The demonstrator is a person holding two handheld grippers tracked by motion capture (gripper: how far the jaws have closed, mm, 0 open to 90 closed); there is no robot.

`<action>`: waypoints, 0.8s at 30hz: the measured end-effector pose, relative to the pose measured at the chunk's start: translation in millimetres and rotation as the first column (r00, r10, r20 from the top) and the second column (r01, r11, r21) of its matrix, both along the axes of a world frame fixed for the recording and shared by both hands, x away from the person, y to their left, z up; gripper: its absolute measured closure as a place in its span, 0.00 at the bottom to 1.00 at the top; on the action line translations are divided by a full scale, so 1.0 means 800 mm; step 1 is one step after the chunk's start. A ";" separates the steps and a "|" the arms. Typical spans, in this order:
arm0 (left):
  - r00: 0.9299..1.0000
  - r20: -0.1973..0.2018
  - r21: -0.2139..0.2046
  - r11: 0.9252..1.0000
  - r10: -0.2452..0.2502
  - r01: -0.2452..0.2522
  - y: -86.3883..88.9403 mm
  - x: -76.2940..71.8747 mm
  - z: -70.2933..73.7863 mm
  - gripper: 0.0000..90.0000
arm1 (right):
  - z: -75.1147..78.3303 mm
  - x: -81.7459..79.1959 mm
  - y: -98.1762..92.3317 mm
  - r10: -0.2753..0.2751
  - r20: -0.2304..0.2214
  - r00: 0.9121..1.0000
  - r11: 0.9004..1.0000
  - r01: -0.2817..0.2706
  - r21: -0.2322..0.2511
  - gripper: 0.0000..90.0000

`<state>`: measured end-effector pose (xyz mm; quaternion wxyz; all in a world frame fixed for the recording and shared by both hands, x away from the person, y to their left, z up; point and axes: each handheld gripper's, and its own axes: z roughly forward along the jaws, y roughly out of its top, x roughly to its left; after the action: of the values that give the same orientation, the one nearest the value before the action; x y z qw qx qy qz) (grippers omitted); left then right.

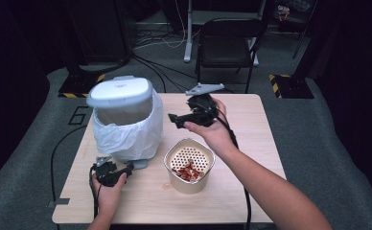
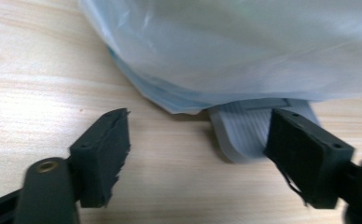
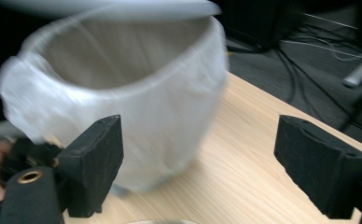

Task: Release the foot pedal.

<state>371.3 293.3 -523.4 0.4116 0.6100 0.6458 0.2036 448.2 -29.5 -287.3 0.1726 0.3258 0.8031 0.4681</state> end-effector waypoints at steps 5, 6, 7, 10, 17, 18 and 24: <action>0.998 0.018 0.062 0.997 -0.052 0.051 0.004 -0.009 0.021 0.30 | -0.024 -0.004 -0.060 -0.110 0.058 0.992 0.990 0.114 -0.082 0.24; 0.998 0.020 0.061 0.997 -0.053 0.052 0.005 -0.010 0.023 0.30 | -0.033 -0.004 -0.072 -0.123 0.049 0.991 0.988 0.127 -0.086 0.27; 0.998 0.013 0.060 0.997 -0.059 0.058 0.006 -0.011 0.026 0.30 | -0.038 -0.005 -0.079 -0.129 0.039 0.991 0.987 0.132 -0.089 0.27; 0.997 -0.010 0.057 0.995 -0.076 0.076 0.008 -0.011 0.031 0.30 | -0.056 -0.007 -0.099 -0.150 0.054 0.987 0.981 0.155 -0.119 0.28; 0.992 -0.044 0.077 0.990 -0.118 0.122 0.014 -0.018 0.036 0.30 | -0.084 -0.015 -0.131 -0.182 0.027 0.983 0.977 0.184 -0.104 0.29; 0.991 -0.049 0.076 0.989 -0.122 0.125 0.015 -0.019 0.036 0.30 | -0.087 -0.016 -0.135 -0.188 0.031 0.982 0.976 0.191 -0.106 0.30; 0.987 -0.066 0.077 0.986 -0.146 0.151 0.029 -0.030 0.035 0.35 | -0.105 -0.028 -0.160 -0.217 0.028 0.976 0.968 0.219 -0.126 0.30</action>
<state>347.5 316.2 -495.4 0.3809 0.6785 0.6017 0.1802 425.9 -157.4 -371.2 0.2491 0.3970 0.7896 0.3960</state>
